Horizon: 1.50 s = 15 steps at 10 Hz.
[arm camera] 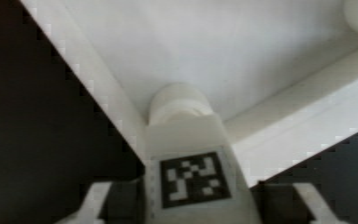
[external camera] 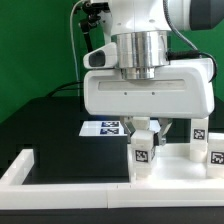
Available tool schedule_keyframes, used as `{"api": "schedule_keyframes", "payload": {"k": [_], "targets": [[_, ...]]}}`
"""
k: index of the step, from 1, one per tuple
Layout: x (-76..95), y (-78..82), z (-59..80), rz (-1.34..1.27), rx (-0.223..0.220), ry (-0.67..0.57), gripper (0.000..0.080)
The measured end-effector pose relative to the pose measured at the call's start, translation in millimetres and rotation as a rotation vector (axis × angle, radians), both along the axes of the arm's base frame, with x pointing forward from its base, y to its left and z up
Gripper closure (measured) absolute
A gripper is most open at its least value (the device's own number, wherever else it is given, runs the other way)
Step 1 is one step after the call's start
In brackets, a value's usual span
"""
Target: Assemble square table
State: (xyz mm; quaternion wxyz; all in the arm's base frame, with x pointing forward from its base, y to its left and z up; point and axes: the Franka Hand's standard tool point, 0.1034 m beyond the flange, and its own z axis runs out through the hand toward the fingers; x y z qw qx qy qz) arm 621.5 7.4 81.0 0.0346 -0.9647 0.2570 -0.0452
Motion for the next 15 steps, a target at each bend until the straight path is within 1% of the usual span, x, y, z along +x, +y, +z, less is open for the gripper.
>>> {"api": "schedule_keyframes", "payload": {"k": [3, 5, 6, 7, 8, 9, 11, 12, 13, 14, 15], "targets": [[-0.3, 1.6, -0.1, -0.247, 0.028, 0.012, 0.0508], [-0.8, 9.4, -1.4, -0.567, 0.059, 0.053, 0.0508], [0.9, 11.3, -2.0, -0.795, 0.100, 0.066, 0.0509], [3.2, 13.6, -2.7, -1.063, 0.183, 0.087, 0.0509], [5.6, 11.9, -2.3, -1.234, 0.242, 0.094, 0.0509], [5.9, 11.3, -2.4, -1.287, 0.256, 0.096, 0.0509], [5.7, 11.8, -2.7, -1.253, 0.252, 0.093, 0.0508], [6.5, 10.6, -2.2, -1.142, 0.241, 0.076, 0.0342], [7.5, 6.4, -1.8, -0.910, 0.219, 0.039, 0.0199], [5.8, 4.5, -2.8, -0.786, 0.205, 0.030, 0.0199], [5.9, 4.0, -3.2, -0.740, 0.197, 0.025, 0.0160]]}}
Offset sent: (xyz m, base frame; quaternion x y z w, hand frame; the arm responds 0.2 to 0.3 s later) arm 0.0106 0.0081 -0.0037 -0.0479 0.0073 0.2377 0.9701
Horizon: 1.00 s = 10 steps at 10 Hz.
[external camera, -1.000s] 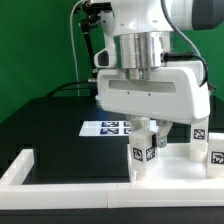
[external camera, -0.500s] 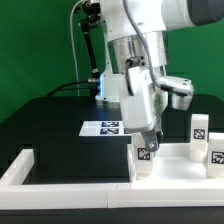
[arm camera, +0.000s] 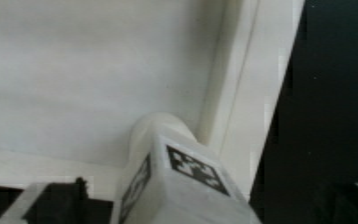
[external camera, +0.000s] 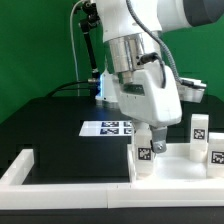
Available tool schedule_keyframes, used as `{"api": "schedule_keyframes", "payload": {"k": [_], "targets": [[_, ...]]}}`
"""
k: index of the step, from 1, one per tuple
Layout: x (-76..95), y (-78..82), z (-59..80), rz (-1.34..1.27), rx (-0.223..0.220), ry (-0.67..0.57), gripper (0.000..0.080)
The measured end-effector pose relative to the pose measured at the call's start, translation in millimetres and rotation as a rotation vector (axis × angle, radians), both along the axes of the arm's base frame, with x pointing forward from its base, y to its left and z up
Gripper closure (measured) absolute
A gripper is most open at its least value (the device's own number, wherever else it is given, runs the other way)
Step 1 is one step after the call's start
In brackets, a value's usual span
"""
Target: Assemble square table
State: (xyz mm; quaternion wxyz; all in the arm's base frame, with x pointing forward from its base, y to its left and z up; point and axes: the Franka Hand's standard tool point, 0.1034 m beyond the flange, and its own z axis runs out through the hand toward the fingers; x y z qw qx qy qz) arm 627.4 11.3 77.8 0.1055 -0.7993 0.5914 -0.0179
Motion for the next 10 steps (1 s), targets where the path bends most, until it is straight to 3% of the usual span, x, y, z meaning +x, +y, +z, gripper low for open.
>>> {"api": "schedule_keyframes", "payload": {"k": [2, 5, 7, 8, 9, 10], "targets": [[-0.2, -1.0, -0.3, 0.122, -0.022, -0.017, 0.0153], [1.2, -11.9, 2.0, 0.675, -0.144, -0.054, 0.0151], [0.4, -12.9, 0.5, 0.663, -0.149, -0.055, 0.0151], [0.3, -13.3, 0.5, 0.648, -0.147, -0.054, 0.0245], [0.2, -13.4, 0.2, 0.614, -0.142, -0.049, 0.0245], [0.1, -13.3, -0.1, 0.532, -0.131, -0.038, 0.0419]]}}
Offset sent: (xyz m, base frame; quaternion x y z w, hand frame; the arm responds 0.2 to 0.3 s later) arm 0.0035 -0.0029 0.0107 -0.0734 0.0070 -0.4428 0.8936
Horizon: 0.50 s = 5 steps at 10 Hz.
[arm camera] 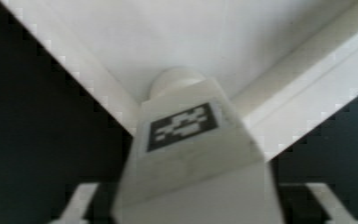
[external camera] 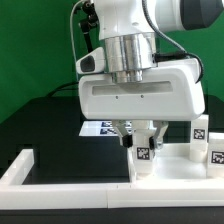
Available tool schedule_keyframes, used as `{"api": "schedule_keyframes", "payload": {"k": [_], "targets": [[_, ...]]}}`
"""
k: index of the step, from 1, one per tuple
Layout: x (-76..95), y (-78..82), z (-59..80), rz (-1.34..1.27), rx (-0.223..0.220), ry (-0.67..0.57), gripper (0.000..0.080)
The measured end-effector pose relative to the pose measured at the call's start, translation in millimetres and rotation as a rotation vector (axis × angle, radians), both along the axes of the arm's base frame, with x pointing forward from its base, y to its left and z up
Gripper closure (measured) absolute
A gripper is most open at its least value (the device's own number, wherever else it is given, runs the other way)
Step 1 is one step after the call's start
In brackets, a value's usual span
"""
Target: Assemble square table
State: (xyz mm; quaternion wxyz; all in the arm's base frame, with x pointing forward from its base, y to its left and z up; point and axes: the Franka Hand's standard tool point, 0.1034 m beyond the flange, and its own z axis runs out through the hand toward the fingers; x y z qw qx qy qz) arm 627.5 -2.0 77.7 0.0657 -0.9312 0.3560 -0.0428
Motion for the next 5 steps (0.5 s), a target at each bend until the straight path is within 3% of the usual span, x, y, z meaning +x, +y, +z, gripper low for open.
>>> {"api": "schedule_keyframes", "payload": {"k": [1, 3, 5], "targets": [[-0.2, -0.9, -0.3, -0.076, 0.009, 0.008, 0.0511], [-0.9, -1.4, -0.8, -0.219, 0.027, 0.023, 0.0511], [-3.9, 1.8, -1.7, -0.740, 0.099, 0.098, 0.0511]]}}
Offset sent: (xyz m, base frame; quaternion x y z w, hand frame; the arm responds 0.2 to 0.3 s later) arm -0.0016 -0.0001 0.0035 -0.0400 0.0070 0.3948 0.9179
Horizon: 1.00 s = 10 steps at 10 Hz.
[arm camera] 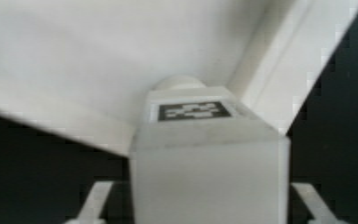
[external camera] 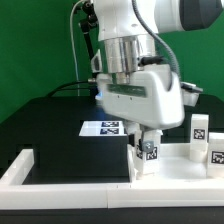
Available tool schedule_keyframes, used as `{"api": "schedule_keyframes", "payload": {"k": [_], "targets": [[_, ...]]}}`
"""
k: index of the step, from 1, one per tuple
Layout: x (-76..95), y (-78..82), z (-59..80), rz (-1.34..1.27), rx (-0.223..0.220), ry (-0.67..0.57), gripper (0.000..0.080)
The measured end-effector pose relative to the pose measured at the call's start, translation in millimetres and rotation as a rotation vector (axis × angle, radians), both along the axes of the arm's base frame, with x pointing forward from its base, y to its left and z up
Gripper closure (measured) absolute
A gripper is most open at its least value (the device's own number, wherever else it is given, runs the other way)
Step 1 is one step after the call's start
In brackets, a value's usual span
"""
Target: Assemble square table
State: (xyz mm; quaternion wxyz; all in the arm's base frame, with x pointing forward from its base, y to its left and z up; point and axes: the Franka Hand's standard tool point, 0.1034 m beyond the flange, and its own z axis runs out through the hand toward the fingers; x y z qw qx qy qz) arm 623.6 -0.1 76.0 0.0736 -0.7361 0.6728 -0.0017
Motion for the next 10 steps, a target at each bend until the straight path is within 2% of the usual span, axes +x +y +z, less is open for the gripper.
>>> {"api": "schedule_keyframes", "payload": {"k": [2, 4, 5, 6, 7, 8, 9, 10], "targets": [[-1.7, -3.5, -2.2, -0.364, 0.096, 0.013, 0.0511], [-3.4, -3.8, -2.4, -0.463, 0.108, 0.010, 0.0510], [-3.6, -4.2, -2.8, -0.444, 0.105, 0.008, 0.0510], [-4.5, -2.1, -4.3, -0.368, 0.081, 0.007, 0.0416], [-5.7, 5.3, -5.6, -0.222, 0.030, 0.007, 0.0267], [-4.4, 9.4, -4.6, -0.003, -0.010, -0.008, 0.0267], [-4.4, 11.1, -4.9, 0.129, -0.023, -0.020, 0.0176], [-4.7, 9.6, -5.2, 0.131, -0.025, -0.021, 0.0155]]}}
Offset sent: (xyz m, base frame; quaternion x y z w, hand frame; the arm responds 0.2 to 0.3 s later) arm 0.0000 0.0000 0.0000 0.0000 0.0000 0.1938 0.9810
